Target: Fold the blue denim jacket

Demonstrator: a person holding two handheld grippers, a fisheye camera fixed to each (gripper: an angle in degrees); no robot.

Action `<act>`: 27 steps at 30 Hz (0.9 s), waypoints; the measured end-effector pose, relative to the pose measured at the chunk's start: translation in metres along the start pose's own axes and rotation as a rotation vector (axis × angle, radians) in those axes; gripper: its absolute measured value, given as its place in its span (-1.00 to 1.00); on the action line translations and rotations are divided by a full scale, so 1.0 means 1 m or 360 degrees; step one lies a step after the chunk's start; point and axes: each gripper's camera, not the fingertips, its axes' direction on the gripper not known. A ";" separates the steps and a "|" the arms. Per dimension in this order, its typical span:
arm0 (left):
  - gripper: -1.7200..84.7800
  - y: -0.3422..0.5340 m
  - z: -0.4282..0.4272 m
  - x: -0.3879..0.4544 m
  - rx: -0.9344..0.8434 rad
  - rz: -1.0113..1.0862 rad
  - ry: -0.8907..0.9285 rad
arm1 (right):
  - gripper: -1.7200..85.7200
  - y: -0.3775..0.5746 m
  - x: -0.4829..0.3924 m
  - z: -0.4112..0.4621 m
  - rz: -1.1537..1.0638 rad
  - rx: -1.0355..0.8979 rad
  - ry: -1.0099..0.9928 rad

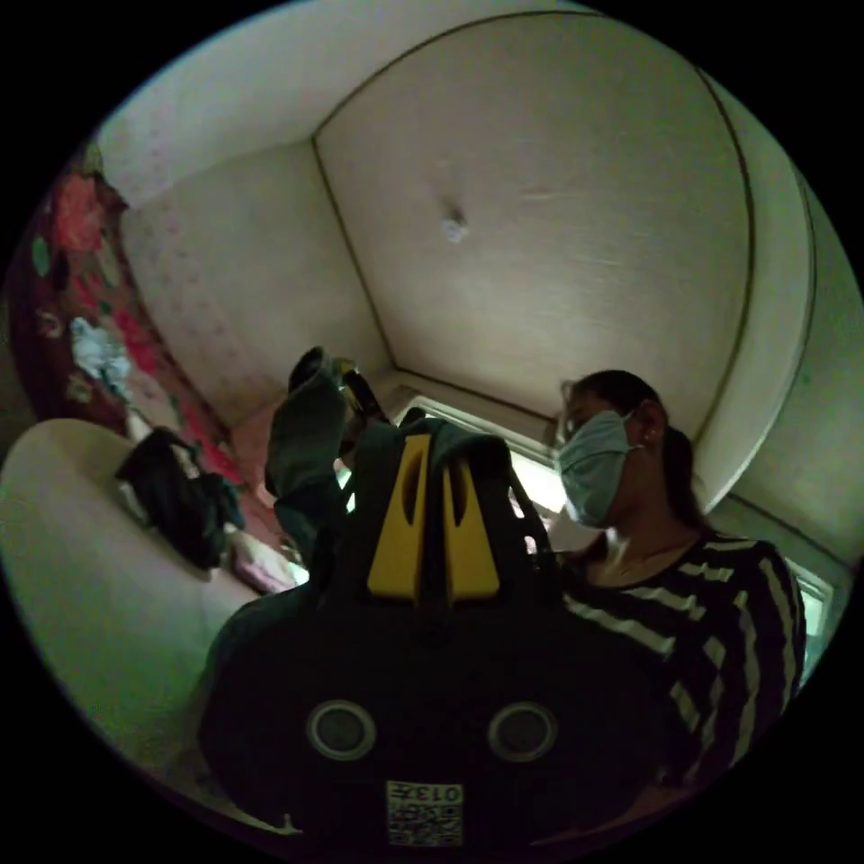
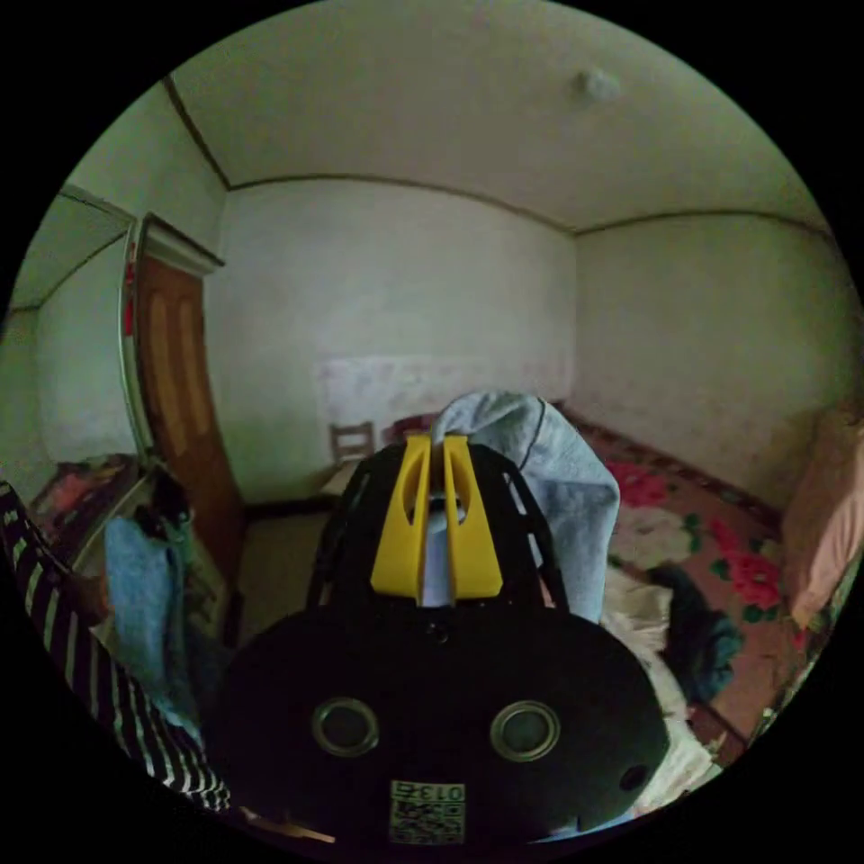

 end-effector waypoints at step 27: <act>-0.96 0.020 -0.040 -0.183 -0.0054 -0.0309 -0.0742 | -0.84 0.367 -0.087 0.016 0.1410 -0.0946 0.0203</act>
